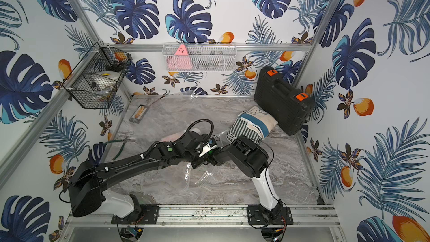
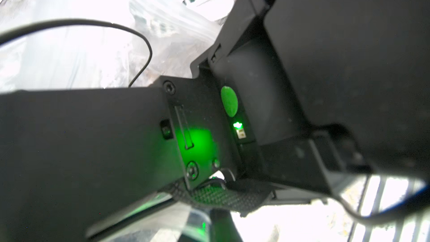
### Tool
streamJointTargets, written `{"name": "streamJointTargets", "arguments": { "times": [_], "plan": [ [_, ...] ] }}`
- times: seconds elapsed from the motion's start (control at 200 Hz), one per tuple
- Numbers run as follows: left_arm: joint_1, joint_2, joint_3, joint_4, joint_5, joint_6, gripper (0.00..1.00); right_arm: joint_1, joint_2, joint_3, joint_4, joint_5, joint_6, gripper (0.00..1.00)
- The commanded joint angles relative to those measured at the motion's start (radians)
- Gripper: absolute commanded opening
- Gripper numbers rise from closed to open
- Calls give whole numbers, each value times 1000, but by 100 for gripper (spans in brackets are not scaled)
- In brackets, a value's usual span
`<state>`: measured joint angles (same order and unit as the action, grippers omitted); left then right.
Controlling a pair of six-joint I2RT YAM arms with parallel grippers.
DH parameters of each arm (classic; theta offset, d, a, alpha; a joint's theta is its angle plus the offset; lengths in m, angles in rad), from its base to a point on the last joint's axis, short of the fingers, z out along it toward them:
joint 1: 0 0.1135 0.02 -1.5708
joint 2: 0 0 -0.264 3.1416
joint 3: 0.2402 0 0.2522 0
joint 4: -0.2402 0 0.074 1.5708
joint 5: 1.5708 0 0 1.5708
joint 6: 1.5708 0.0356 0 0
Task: Place the folded towel into the vacuum bag
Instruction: Place the towel in the vacuum bag.
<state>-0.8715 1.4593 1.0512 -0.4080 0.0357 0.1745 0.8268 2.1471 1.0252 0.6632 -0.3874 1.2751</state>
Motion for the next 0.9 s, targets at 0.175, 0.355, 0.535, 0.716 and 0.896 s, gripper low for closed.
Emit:
{"name": "streamJointTargets", "arguments": {
  "times": [0.175, 0.355, 0.535, 0.716, 0.896],
  "plan": [
    [-5, -54, -57, 150, 359, -26, 0, 8, 11, 22, 33, 34, -10, 11],
    [12, -37, -32, 187, 476, -54, 0, 44, 91, 68, 139, 87, 46, 6],
    [18, -46, -16, 107, 543, -43, 0, 52, 138, 169, 82, 145, 27, 12],
    [111, -124, -80, 110, 439, -87, 9, 43, 47, 47, 20, 160, 25, 45],
    [194, -166, -87, 119, 301, -151, 31, 43, -165, -148, -90, 134, 39, 56]
  ]
}}
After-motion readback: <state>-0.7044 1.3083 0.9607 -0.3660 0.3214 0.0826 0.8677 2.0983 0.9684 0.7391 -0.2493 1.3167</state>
